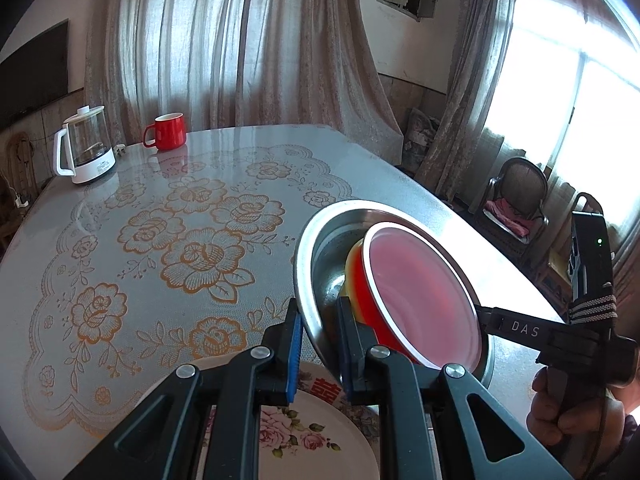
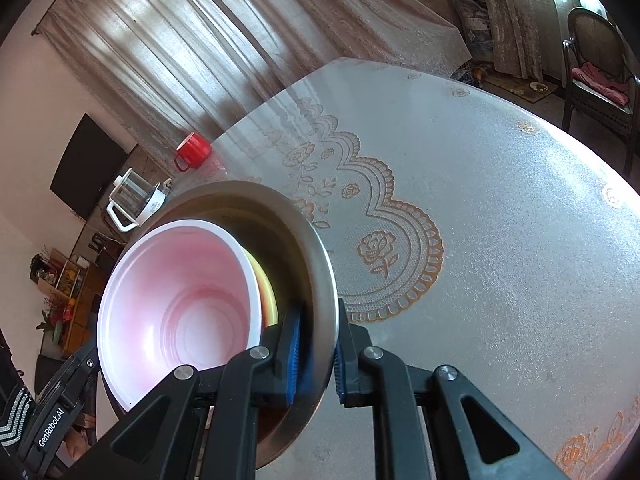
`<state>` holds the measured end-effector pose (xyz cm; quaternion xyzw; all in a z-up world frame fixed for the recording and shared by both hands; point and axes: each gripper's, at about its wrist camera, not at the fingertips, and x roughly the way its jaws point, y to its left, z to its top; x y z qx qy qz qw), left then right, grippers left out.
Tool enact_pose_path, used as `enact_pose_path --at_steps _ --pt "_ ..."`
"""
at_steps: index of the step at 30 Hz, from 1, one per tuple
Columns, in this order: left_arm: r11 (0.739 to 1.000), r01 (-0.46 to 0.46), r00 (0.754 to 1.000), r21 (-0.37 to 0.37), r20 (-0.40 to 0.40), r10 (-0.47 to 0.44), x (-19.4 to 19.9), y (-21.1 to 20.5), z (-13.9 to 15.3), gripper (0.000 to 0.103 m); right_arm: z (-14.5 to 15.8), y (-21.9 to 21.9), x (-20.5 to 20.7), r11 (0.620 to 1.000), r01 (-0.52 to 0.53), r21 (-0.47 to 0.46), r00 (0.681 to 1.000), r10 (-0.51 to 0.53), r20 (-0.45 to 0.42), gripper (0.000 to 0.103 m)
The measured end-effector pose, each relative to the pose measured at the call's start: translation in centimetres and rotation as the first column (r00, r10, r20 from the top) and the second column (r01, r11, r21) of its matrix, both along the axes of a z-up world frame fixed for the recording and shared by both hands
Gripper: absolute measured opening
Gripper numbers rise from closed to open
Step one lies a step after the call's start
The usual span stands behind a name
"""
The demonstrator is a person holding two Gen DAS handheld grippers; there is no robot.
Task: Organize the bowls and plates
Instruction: 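Carry the steel bowl with both tools over the floral plate stack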
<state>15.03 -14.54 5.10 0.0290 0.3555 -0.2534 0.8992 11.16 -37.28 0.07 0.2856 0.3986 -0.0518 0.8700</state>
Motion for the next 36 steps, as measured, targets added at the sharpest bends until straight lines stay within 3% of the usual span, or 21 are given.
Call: enact_pose_path --at_steps 5,11,16,19,23,36 --pt "0.998 0.049 0.998 0.05 -0.036 -0.048 2.1 -3.1 -0.6 0.017 -0.7 -1.6 0.2 0.999 0.053 0.01 0.998 -0.053 -0.032 0.013" --pt "0.992 0.08 0.988 0.098 -0.142 -0.066 4.4 -4.6 -4.0 0.017 -1.9 -2.8 0.9 0.996 0.086 -0.033 0.991 -0.088 -0.102 0.014" --pt "0.992 0.067 0.981 0.11 -0.187 -0.045 5.9 -4.4 -5.8 0.017 -3.0 -3.1 0.6 0.997 0.076 0.026 0.993 -0.074 -0.087 0.015" --pt "0.992 0.079 0.982 0.098 -0.18 -0.06 5.7 -4.3 -5.7 0.017 -2.7 -2.7 0.4 0.998 0.068 -0.009 0.995 -0.068 -0.078 0.019" --pt "0.995 0.078 0.985 0.062 -0.161 -0.067 4.6 -3.7 -4.9 0.017 -2.1 -1.9 0.2 0.995 0.081 -0.056 0.993 -0.086 -0.077 0.014" --pt "1.0 0.012 1.0 0.007 -0.005 -0.012 -0.6 0.1 -0.1 0.017 2.2 0.4 -2.6 0.997 0.045 -0.055 0.998 -0.043 0.038 0.014"
